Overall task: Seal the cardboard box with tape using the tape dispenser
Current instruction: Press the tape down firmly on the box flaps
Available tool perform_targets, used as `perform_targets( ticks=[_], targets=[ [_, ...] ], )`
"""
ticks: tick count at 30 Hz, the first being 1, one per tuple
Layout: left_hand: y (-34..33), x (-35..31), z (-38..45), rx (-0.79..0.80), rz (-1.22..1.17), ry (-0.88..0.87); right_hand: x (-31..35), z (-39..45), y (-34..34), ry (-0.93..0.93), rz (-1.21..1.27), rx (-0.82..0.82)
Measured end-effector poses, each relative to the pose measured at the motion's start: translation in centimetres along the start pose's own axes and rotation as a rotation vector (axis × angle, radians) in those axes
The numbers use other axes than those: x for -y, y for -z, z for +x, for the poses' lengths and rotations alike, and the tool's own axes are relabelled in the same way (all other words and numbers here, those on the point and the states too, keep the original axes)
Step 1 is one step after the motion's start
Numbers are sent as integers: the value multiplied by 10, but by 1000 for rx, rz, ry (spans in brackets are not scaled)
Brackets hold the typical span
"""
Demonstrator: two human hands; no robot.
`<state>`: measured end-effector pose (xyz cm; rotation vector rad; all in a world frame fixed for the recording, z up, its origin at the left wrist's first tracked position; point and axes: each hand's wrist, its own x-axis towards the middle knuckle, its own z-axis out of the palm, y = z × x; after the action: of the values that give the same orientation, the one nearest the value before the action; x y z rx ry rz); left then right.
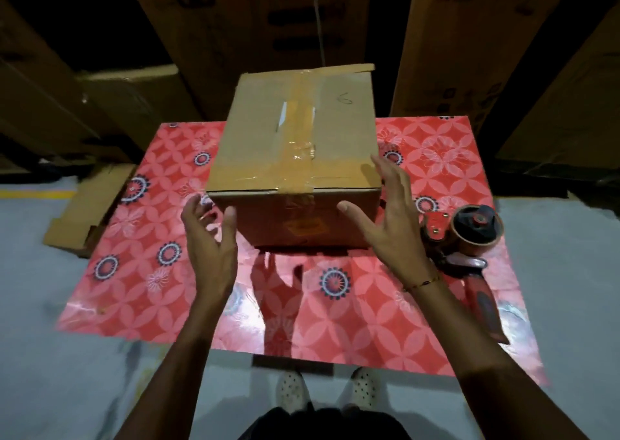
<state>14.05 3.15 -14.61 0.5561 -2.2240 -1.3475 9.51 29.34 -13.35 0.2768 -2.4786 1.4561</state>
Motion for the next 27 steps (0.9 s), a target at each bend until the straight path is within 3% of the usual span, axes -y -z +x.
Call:
perform_targets(
  ticks=[4, 17, 27],
  targets=[
    [-11, -9, 26, 106, -97, -121, -4, 4, -21, 26, -4, -67],
    [-34, 29, 23, -191, -113, -537, -36, 2, -44, 343, -149, -415],
    [37, 52, -55, -282, -34, -671, -4, -104, -26, 426, -227, -447]
  ],
)
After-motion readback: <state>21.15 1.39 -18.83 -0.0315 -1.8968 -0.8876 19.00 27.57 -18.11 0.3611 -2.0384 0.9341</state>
